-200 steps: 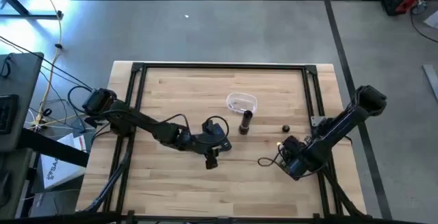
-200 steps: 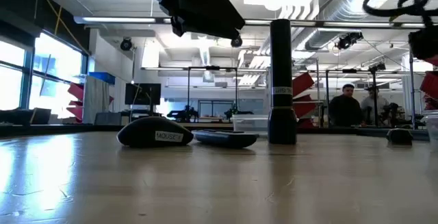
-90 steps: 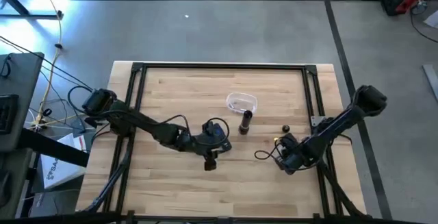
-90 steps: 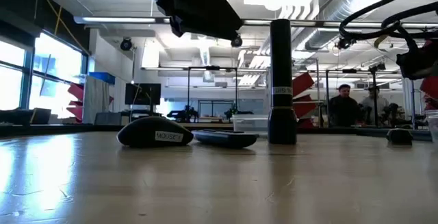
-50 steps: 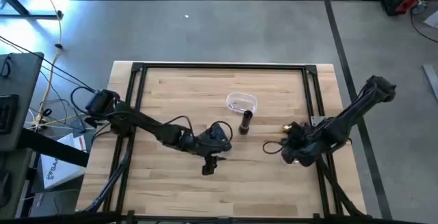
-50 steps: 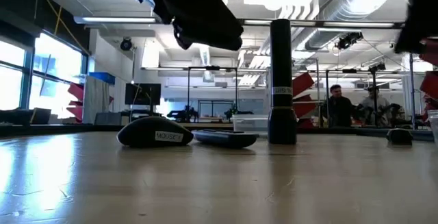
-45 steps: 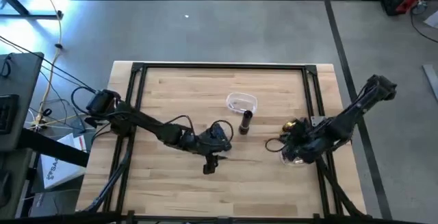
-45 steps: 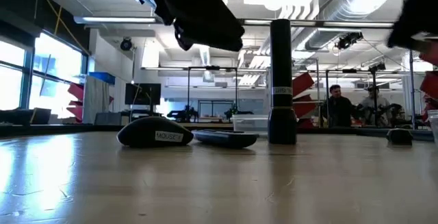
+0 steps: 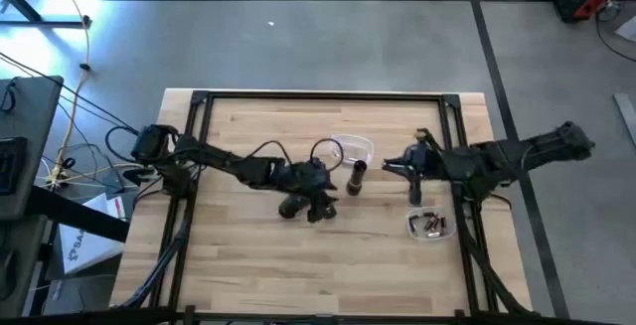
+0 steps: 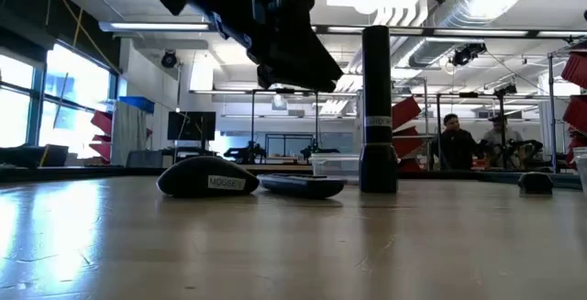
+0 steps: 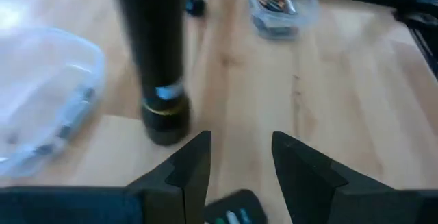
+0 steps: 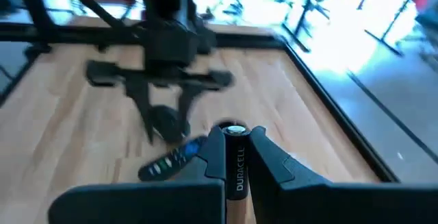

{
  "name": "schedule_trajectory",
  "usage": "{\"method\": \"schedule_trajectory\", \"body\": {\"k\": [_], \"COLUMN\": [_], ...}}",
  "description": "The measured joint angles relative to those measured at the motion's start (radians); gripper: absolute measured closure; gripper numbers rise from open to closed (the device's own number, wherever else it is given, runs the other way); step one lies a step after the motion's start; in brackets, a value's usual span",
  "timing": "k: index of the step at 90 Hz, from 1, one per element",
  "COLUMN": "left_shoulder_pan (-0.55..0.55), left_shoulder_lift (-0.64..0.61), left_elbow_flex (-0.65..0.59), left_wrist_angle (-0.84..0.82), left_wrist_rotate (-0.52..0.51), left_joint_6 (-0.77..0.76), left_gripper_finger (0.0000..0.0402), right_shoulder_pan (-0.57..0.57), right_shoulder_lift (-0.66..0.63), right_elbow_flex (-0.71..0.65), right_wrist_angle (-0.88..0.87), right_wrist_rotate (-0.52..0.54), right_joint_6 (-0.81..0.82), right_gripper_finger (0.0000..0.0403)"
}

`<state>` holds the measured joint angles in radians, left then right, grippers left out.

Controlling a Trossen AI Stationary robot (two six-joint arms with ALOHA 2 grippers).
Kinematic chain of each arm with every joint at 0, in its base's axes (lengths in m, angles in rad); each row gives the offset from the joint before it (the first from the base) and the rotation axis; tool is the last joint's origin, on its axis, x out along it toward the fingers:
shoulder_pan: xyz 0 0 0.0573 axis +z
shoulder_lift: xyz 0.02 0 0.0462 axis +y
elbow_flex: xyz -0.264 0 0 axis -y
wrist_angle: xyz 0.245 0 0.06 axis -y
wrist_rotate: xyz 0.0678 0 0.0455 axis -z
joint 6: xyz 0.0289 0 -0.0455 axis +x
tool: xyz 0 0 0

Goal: Insert battery
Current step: Insert the black battery into the flashlight

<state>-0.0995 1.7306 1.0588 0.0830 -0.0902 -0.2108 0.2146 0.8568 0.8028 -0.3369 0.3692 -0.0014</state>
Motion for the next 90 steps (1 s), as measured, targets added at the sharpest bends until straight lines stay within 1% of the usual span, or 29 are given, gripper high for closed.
{"method": "schedule_trajectory", "body": {"k": [13,27,36,43,47,55,63,79,90], "left_shoulder_pan": [0.019,0.040,0.055,0.062,0.065,0.068,0.074,0.098,0.113], "left_shoulder_lift": [0.000,0.000,-0.003,-0.013,-0.026,-0.054,-0.075,-0.082,-0.082], "left_elbow_flex": [0.000,0.000,0.000,0.000,0.000,0.000,0.000,0.000,0.000], "left_wrist_angle": [0.022,0.033,0.026,-0.002,-0.020,-0.043,-0.056,-0.036,-0.031], "left_wrist_rotate": [0.025,0.097,0.128,0.151,0.163,0.164,0.158,0.159,0.159], "left_joint_6": [0.035,0.083,0.101,0.117,0.122,0.142,0.162,0.188,0.181], "left_gripper_finger": [0.0265,0.0265,0.0265,0.0265,0.0265,0.0265,0.0265,0.0265,0.0265], "right_shoulder_pan": [-0.117,-0.182,-0.188,-0.188,-0.195,-0.233,-0.273,-0.325,-0.348], "right_shoulder_lift": [0.043,0.121,0.165,0.178,0.175,0.153,0.130,0.130,0.135], "right_elbow_flex": [0.000,0.000,0.000,-0.007,-0.037,-0.124,-0.211,-0.318,-0.383], "right_wrist_angle": [0.065,0.207,0.327,0.396,0.471,0.603,0.707,0.948,1.034], "right_wrist_rotate": [-0.157,-0.299,-0.347,-0.356,-0.361,-0.374,-0.410,-0.542,-0.552], "right_joint_6": [-0.060,-0.141,-0.217,-0.258,-0.269,-0.258,-0.214,-0.129,-0.083], "right_gripper_finger": [0.0403,0.0403,0.0403,0.0403,0.0403,0.0403,0.0403,0.0403,0.0403]}}
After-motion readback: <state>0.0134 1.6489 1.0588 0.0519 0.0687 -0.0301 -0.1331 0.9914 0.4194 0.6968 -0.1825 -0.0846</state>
